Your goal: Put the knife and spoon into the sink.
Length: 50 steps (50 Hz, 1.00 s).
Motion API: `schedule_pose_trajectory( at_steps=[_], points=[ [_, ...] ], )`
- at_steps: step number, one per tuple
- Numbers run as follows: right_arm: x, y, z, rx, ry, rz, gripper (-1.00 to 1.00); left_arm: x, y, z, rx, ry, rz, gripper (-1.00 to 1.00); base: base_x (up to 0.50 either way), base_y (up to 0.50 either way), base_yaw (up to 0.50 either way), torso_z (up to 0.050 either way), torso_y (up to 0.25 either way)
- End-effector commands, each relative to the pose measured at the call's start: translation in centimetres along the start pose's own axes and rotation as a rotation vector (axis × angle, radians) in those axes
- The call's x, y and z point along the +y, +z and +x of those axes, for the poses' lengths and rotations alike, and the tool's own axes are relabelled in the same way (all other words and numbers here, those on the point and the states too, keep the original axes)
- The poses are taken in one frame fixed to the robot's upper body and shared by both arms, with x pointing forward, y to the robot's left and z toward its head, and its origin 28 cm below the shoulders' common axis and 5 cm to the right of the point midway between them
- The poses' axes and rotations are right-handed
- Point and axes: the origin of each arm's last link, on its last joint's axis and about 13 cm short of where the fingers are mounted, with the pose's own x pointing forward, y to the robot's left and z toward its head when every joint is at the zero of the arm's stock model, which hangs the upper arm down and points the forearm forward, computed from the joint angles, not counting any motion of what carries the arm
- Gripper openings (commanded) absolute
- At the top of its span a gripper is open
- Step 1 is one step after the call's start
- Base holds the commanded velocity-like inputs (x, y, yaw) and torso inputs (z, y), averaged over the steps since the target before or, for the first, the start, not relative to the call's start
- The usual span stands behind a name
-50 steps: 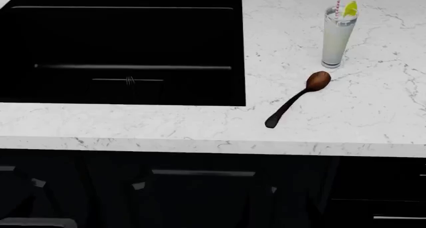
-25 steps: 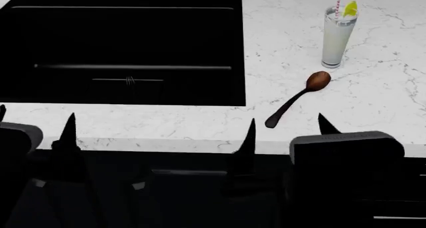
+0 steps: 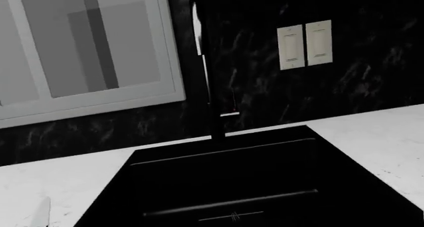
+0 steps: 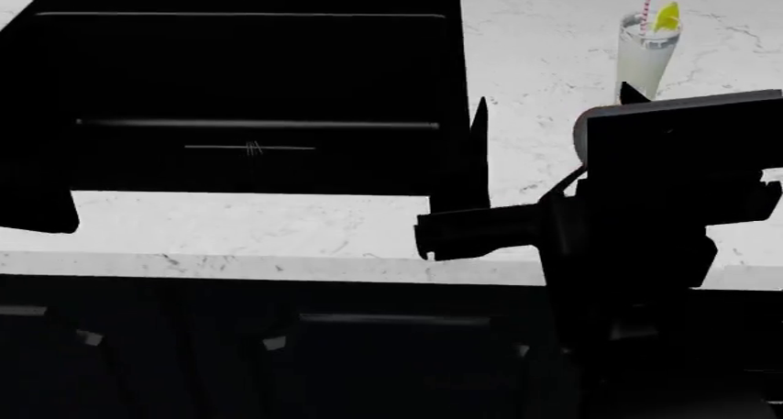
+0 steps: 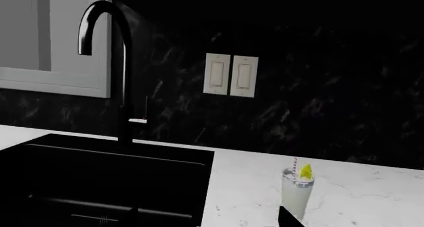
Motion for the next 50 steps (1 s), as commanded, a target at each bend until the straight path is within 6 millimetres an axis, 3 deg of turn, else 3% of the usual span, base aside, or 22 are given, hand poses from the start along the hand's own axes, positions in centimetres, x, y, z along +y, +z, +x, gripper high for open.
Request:
schedule_pose_trajectory(
  at_steps=[1, 11, 23, 50],
  points=[
    [0.0, 1.0, 0.0, -0.029, 0.021, 0.008, 1.0, 0.7, 0.7, 0.0, -0.007, 0.021, 0.008, 1.0, 0.08, 0.5, 0.0, 0.0, 0.0],
    [0.1, 0.7, -0.3, -0.04, 0.048, 0.035, 1.0, 0.5, -0.1, -0.1, 0.007, 0.019, 0.007, 1.0, 0.12, 0.5, 0.0, 0.0, 0.0],
    [0.1, 0.4, -0.5, -0.051, 0.073, 0.079, 1.0, 0.2, -0.3, -0.1, 0.014, 0.012, 0.012, 1.0, 0.4, 0.36, 0.0, 0.0, 0.0],
    [0.3, 0.0, -0.9, -0.028, 0.104, 0.133, 1.0, -0.4, -0.7, 0.1, 0.025, -0.017, -0.004, 1.0, 0.5, 0.04, 0.0, 0.0, 0.001]
  ],
)
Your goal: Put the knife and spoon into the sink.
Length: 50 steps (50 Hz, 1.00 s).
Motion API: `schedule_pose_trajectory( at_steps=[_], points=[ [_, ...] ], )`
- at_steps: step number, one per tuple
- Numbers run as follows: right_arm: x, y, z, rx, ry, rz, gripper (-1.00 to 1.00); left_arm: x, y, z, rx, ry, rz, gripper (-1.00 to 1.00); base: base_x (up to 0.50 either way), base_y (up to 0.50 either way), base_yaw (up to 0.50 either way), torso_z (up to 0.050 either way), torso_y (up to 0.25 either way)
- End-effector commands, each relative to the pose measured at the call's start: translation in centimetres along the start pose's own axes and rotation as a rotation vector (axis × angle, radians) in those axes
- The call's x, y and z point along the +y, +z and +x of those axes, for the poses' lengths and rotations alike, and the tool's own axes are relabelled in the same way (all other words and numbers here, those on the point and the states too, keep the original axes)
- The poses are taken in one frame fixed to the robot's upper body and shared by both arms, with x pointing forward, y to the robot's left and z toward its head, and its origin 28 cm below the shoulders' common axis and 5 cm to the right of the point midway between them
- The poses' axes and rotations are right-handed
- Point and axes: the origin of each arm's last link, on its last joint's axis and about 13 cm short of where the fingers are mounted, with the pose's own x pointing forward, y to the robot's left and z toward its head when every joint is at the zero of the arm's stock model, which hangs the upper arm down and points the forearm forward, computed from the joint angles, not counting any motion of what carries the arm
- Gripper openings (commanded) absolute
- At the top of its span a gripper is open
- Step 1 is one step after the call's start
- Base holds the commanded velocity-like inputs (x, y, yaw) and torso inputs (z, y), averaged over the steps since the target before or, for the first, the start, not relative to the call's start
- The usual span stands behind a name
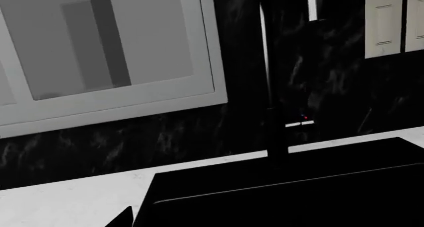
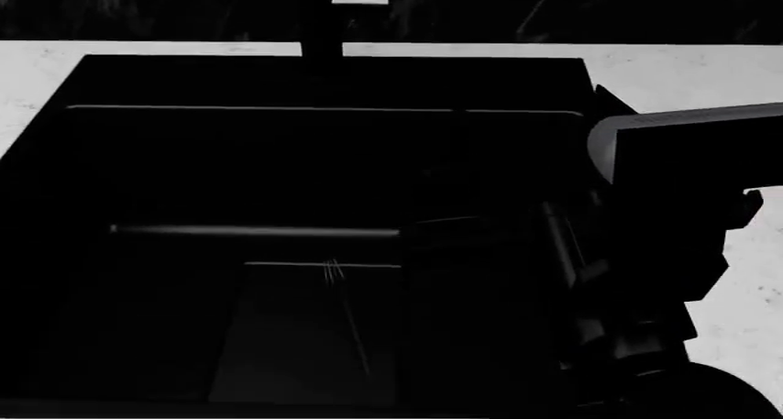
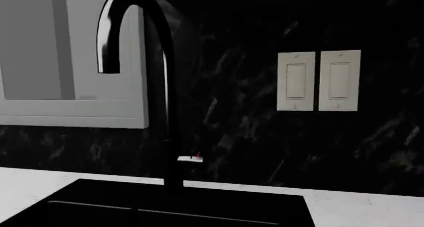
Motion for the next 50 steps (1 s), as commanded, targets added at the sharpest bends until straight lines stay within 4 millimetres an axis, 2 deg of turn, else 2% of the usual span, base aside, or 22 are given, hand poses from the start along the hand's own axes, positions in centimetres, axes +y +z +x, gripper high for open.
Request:
schedule_pose_trajectory(
  at_steps=[1, 36, 50],
  points=[
    [0.1, -0.2, -0.1, 0.01, 0.013, 0.006, 1.0, -0.1, -0.2, 0.0, 0.003, -0.006, -0.006, 1.0, 0.41, 0.27, 0.0, 0.0, 0.0],
    [0.1, -0.3, -0.6, 0.019, -0.015, 0.02, 1.0, -0.2, -0.8, -0.1, 0.003, -0.024, -0.038, 1.0, 0.02, 0.02, 0.0, 0.0, 0.0],
    [-3.3, 1.9, -4.4, 0.072, -0.375, -0.137, 1.0, 0.2, -1.4, -0.1, 0.007, 0.013, -0.026, 1.0, 0.0, 0.0, 0.0, 0.0, 0.0]
  ],
)
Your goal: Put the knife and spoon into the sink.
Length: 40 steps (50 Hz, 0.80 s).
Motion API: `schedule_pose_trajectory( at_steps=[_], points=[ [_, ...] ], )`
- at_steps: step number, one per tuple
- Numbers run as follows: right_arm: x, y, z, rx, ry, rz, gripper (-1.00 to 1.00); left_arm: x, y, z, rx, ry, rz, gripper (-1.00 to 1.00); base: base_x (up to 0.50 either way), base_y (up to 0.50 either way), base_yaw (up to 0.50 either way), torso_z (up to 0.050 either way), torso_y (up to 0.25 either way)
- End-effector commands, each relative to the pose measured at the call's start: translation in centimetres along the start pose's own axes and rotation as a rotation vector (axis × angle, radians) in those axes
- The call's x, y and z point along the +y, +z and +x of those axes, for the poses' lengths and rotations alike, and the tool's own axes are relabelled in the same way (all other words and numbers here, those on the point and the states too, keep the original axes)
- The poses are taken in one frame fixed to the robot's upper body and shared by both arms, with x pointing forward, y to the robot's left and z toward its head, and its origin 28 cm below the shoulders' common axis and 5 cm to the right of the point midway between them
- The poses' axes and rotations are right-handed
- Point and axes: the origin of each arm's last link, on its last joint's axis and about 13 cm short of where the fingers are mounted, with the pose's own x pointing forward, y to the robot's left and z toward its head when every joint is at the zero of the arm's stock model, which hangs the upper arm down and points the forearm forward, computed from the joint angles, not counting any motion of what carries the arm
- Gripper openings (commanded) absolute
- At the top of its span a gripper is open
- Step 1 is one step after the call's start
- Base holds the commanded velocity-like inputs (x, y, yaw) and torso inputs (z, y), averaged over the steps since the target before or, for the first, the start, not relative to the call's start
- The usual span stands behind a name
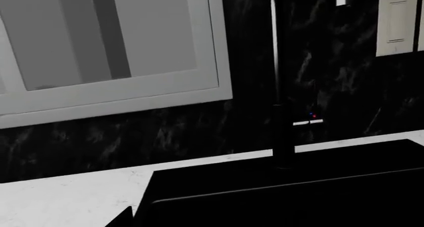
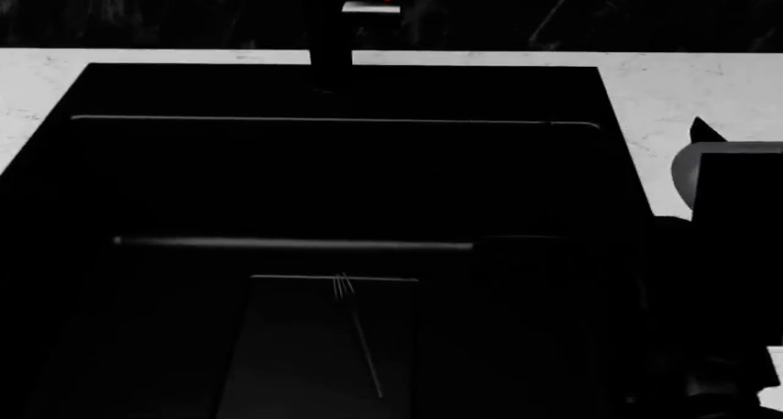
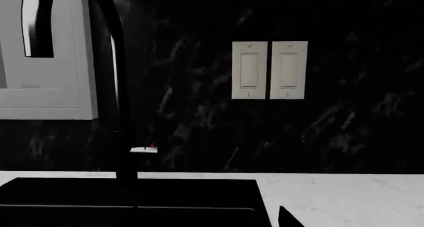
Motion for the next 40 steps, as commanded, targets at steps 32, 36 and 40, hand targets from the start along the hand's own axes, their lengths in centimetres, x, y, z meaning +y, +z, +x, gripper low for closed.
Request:
schedule_pose_trajectory(
  at_steps=[32, 36, 40],
  points=[
    [-7.1, 1.4, -10.4, 0.314, -0.7, -0.161, 1.0, 0.5, -0.7, -0.5, 0.023, 0.036, 0.041, 1.0, 0.0, 0.0, 0.0, 0.0, 0.0],
    [-7.1, 0.8, -10.7, 0.361, -0.701, -0.16, 1.0, 0.7, -0.8, -0.6, 0.024, 0.042, 0.039, 1.0, 0.0, 0.0, 0.0, 0.0, 0.0],
    [-7.0, -0.2, -11.0, 0.399, -0.679, -0.135, 1.0, 0.7, -1.0, -0.7, 0.026, 0.043, 0.038, 1.0, 0.0, 0.0, 0.0, 0.0, 0.0]
  ],
)
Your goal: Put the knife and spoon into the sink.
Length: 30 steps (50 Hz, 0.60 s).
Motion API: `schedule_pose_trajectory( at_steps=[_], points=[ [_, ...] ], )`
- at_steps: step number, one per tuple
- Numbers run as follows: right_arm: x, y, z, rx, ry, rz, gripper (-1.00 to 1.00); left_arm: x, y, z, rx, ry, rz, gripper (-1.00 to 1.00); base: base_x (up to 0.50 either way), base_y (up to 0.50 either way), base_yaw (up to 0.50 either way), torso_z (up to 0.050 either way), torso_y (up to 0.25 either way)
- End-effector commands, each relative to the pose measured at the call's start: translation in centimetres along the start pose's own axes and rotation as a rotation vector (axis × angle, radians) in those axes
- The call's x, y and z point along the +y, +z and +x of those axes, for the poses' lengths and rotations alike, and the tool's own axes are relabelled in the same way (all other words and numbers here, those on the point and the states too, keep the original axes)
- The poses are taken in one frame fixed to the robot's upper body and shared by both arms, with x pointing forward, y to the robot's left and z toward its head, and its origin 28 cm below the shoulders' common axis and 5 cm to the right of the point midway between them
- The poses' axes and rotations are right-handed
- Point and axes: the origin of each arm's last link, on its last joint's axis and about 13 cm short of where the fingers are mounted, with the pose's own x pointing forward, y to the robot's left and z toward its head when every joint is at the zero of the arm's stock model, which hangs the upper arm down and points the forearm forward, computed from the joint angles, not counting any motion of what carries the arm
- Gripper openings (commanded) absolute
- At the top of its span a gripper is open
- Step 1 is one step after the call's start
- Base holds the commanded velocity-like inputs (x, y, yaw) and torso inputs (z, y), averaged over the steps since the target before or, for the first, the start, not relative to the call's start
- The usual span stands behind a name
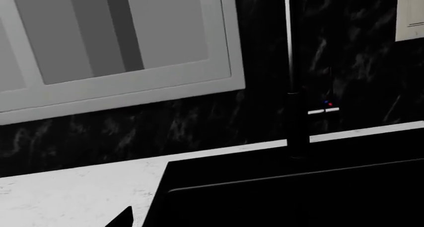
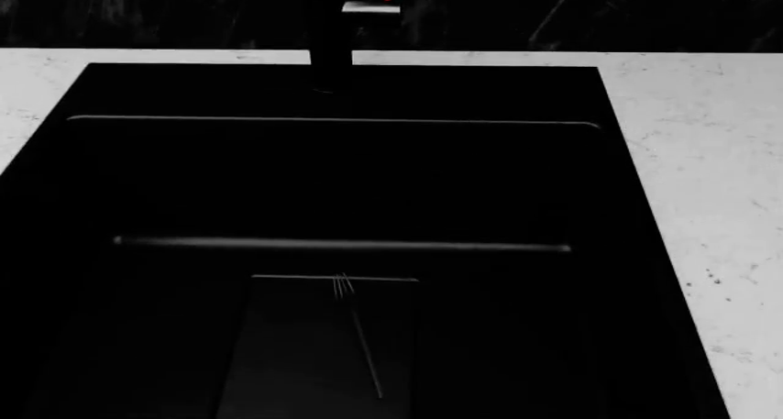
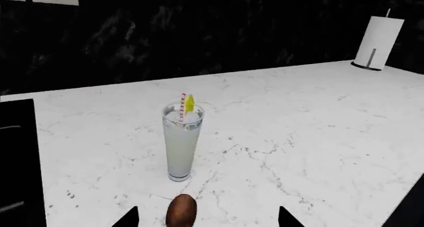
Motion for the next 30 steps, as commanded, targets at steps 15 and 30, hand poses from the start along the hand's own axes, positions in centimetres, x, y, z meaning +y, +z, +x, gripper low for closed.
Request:
schedule_pose_trajectory(
  at_steps=[15, 30],
  points=[
    [1.5, -2.3, 1.5, 0.175, 0.066, -0.037, 1.0, -0.1, -0.6, 0.1, 0.008, -0.003, 0.004, 1.0, 0.0, 0.0, 0.0, 0.0, 0.0],
    [2.8, -1.0, 4.8, 0.219, 0.087, -0.052, 1.0, -0.3, -0.7, 0.3, 0.009, -0.01, 0.005, 1.0, 0.0, 0.0, 0.0, 0.0, 0.0]
  ],
)
